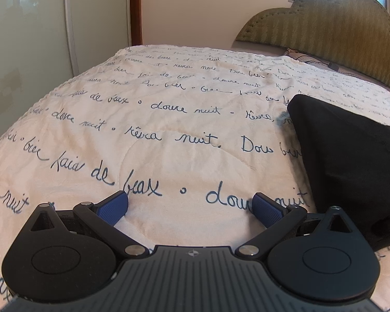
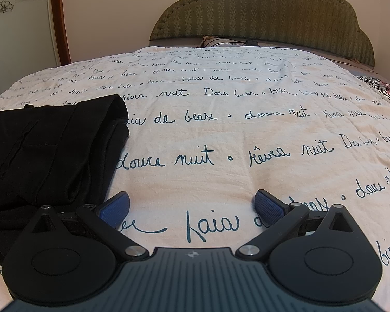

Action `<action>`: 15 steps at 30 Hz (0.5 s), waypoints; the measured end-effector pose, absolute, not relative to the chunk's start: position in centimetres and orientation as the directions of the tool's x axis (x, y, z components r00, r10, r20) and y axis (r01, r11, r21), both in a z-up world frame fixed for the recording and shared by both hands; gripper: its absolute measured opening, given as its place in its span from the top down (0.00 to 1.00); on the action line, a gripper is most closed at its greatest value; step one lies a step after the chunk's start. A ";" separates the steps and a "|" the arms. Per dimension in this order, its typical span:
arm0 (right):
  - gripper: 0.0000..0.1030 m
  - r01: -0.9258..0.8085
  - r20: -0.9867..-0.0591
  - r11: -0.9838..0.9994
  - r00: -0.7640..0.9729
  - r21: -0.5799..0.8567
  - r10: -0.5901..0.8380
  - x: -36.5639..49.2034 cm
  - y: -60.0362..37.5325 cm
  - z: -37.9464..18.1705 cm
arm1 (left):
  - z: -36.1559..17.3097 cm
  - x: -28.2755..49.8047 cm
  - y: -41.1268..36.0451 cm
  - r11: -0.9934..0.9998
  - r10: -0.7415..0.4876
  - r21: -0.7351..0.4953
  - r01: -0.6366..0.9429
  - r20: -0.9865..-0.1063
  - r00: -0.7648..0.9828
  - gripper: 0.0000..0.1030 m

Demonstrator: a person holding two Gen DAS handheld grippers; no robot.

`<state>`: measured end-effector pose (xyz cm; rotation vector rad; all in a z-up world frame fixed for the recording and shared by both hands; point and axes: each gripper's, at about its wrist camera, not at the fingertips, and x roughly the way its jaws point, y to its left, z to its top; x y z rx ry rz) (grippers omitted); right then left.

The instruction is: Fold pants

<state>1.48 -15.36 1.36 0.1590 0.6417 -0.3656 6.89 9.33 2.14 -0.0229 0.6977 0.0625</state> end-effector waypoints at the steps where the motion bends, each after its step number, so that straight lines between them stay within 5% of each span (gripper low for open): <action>1: 0.00 0.380 -0.610 0.924 0.740 0.032 -0.283 1.5 -15.3 1.4 | 2.3 6.8 9.3 0.998 0.042 -0.014 -0.067 -0.651 0.758 0.01; 15: 0.00 0.380 -0.610 0.924 0.739 0.031 -0.284 1.5 -15.4 1.3 | 2.4 6.3 8.8 0.996 0.065 -0.002 -0.092 -0.696 0.715 0.00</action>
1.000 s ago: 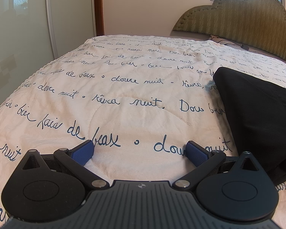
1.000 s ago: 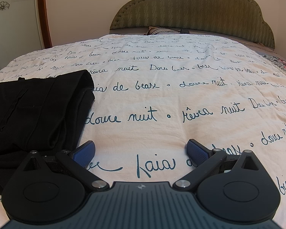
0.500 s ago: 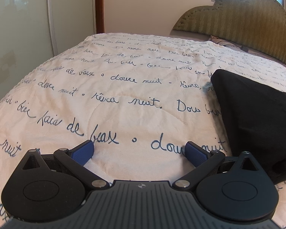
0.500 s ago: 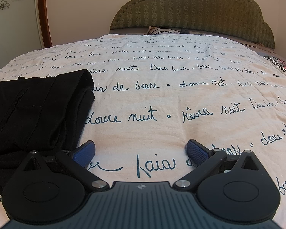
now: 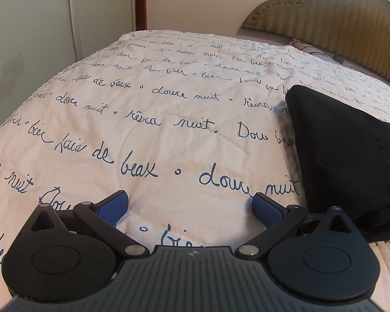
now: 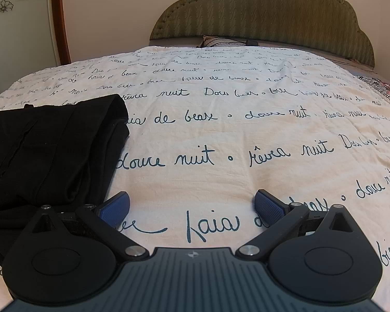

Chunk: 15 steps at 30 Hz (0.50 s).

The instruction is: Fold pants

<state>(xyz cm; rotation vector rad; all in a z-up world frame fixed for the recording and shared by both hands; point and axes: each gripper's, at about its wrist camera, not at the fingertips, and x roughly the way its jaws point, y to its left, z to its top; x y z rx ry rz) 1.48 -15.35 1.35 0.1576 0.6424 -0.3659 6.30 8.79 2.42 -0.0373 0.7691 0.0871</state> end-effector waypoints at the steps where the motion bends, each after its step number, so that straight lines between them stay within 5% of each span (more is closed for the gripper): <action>1: 0.00 0.380 -0.610 0.924 0.740 0.031 -0.284 1.5 -15.3 1.3 | 2.4 6.3 8.8 0.996 0.067 0.001 -0.092 -0.695 0.716 0.00; 15: 0.00 0.380 -0.610 0.924 0.740 0.031 -0.284 1.5 -15.4 1.3 | 2.4 6.3 8.8 0.996 0.067 0.003 -0.091 -0.693 0.717 0.00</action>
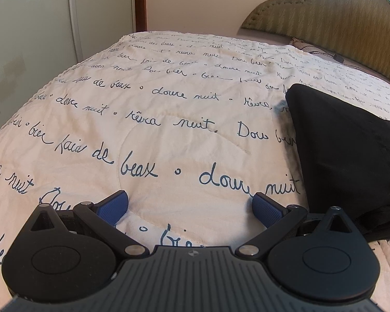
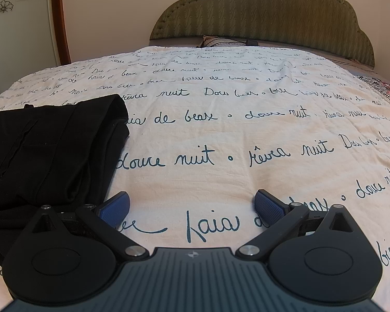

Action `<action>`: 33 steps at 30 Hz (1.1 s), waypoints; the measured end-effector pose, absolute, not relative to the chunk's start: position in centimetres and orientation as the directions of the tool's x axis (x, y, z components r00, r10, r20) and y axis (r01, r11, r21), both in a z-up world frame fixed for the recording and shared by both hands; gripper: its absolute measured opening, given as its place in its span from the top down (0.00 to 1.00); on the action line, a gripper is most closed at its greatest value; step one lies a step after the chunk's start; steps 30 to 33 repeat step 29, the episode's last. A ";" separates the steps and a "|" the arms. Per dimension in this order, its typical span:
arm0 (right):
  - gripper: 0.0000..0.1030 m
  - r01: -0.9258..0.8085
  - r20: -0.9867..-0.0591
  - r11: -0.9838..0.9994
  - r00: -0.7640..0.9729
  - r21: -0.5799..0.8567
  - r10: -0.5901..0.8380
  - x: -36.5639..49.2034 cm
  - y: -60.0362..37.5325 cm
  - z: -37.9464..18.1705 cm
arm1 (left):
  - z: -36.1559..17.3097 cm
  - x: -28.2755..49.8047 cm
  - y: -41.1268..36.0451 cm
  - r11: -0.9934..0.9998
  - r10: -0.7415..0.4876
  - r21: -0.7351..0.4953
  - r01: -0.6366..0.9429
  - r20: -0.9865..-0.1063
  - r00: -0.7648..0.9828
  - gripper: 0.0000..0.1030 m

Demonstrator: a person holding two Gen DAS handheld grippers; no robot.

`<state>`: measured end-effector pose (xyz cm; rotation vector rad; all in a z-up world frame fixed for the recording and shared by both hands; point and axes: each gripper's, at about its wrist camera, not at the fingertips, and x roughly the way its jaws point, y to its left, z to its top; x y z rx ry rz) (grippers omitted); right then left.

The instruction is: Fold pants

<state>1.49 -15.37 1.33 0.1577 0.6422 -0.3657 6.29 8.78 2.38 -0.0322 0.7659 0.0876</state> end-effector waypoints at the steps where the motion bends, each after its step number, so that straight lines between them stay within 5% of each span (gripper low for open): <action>1: 0.00 0.380 -0.610 0.924 0.740 0.031 -0.284 1.5 -15.4 1.3 | 2.4 6.3 8.8 0.996 0.067 0.002 -0.091 -0.693 0.718 0.00; 33: 0.00 0.380 -0.610 0.924 0.740 0.031 -0.284 1.5 -15.4 1.4 | 4.4 12.3 9.0 0.994 0.088 0.101 -0.031 -0.626 0.774 0.00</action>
